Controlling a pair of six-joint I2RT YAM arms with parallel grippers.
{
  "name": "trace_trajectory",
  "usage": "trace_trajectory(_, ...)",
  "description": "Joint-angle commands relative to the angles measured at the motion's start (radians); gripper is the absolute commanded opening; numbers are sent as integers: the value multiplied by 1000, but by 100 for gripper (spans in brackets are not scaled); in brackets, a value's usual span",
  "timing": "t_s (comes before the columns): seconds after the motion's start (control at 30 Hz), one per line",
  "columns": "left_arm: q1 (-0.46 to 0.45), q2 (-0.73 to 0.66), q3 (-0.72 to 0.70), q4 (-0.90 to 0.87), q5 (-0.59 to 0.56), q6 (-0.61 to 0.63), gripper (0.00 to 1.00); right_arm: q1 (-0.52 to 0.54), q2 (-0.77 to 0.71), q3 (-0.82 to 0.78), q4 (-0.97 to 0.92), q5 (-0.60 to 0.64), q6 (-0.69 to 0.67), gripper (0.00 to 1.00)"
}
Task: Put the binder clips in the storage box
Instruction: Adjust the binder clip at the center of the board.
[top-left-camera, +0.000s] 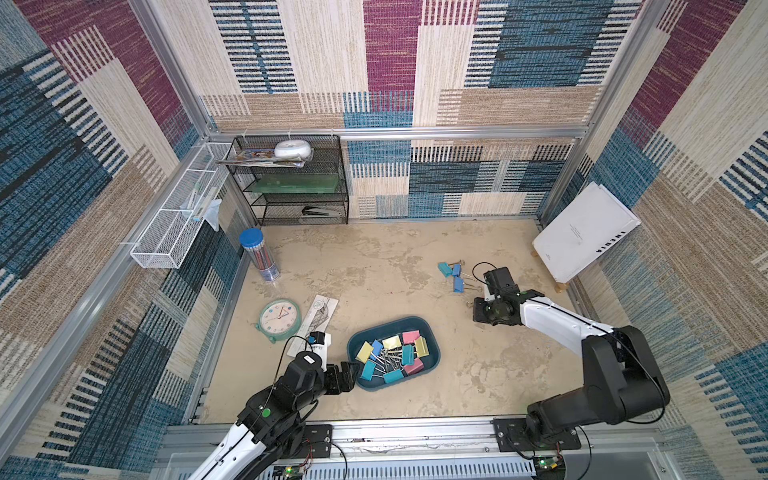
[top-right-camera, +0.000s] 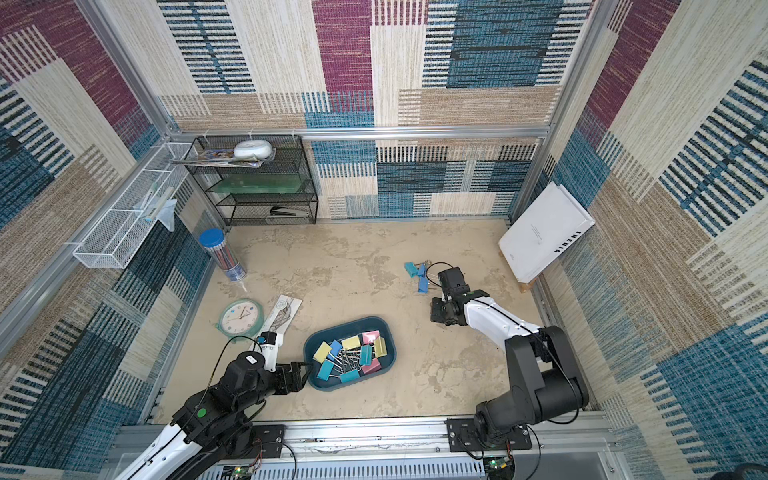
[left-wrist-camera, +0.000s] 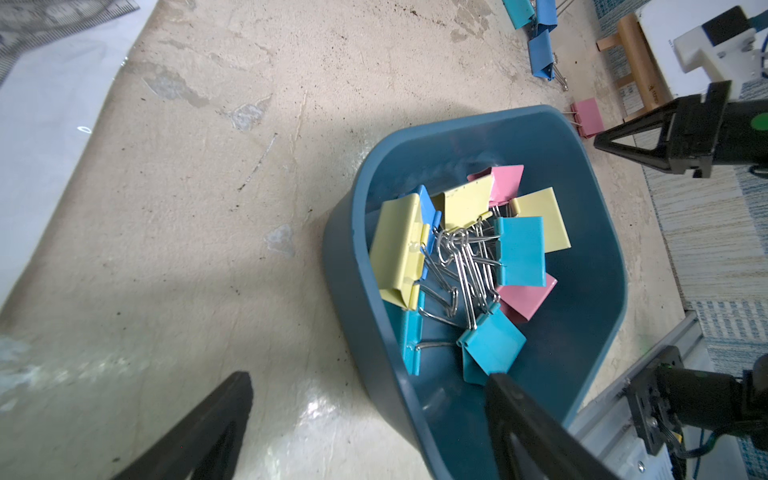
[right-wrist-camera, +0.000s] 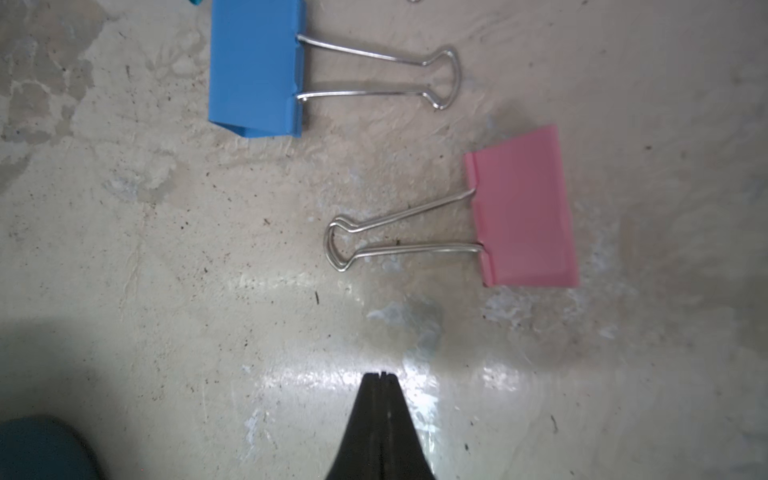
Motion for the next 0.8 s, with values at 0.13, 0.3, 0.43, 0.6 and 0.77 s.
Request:
trace_trajectory(0.13,1,1,-3,5,-11,2,91,-1,152,78,60,-1,-35,0)
trace_trajectory(0.3,2,3,-2,4,-14,-1,91,-10,249,130,70,31,-47,0)
trace_trajectory(0.43,1,3,-1,4,-16,0,91,-38,323,208,60,67,-56,0)
trace_trajectory(0.6,2,4,-2,5,-19,-1,91,-104,385,287,29,108,-74,0)
trace_trajectory(0.77,1,9,-3,7,-21,-1,92,-157,357,286,54,41,-89,0)
